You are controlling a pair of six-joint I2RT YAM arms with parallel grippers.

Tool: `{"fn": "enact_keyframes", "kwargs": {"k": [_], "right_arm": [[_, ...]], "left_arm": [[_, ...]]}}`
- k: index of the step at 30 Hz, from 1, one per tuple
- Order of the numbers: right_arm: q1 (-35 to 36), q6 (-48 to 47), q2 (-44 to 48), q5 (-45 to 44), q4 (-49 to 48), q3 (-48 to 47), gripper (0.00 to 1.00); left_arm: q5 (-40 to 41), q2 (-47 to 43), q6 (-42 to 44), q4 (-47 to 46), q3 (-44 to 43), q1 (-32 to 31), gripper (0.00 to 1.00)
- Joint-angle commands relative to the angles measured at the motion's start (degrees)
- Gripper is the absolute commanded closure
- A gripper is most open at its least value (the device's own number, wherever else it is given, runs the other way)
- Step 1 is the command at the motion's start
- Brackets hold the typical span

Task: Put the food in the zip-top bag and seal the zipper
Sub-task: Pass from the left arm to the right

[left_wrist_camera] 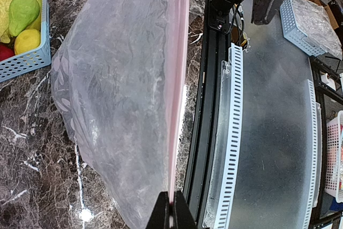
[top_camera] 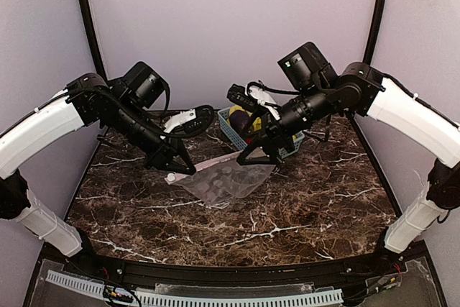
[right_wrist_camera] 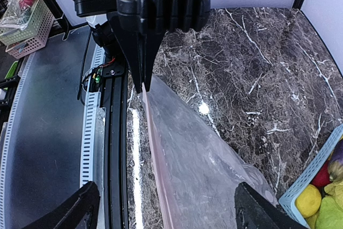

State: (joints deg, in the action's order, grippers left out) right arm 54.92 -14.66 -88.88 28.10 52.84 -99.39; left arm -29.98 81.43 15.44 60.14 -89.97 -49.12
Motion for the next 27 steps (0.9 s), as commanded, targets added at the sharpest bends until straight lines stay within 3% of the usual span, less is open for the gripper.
{"fn": "enact_keyframes", "kwargs": {"k": [1, 19, 27], "right_arm": [[0.7, -0.3, -0.6, 0.9, -0.2, 0.2, 0.18], [0.8, -0.2, -0.3, -0.8, -3.1, 3.4, 0.49], [0.7, 0.3, 0.3, -1.5, -4.4, 5.0, 0.76]], "left_arm": [[-1.1, -0.7, 0.9, 0.8, -1.3, -0.2, 0.99], [-1.1, -1.8, 0.5, -0.2, -1.3, -0.1, 0.99], [-0.7, -2.2, 0.0, -1.5, -1.3, -0.1, 0.99]]}}
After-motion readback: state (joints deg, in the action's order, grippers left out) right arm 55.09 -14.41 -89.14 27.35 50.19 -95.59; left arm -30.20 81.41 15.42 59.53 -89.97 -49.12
